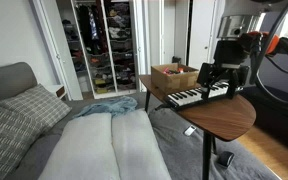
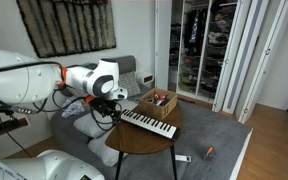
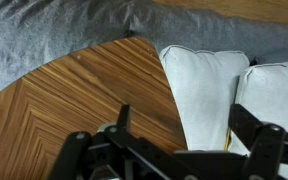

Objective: Push the first a key from the left on the keyboard

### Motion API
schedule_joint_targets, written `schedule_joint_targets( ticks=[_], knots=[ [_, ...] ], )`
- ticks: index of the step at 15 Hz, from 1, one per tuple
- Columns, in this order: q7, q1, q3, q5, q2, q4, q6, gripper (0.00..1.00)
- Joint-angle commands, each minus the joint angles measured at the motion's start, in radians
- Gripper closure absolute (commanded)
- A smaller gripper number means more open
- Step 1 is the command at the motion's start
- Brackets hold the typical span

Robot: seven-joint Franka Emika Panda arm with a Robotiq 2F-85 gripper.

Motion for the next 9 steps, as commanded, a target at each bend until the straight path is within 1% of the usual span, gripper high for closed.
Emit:
schedule_joint_targets(
  ticks=[1,4,6,9],
  knots=[
    [-0.004,-0.008,0.006,0.004,-0.001,0.002,-0.004,0.0],
    [-0.004,-0.008,0.006,0.004,-0.001,0.002,-0.004,0.0],
    [-0.045,-0.007,0.004,-0.016,0.048,0.035,0.007,0.0],
    [-0.119,-0.013,0.009,-0.084,0.142,0.114,0.009,0.0]
  ],
)
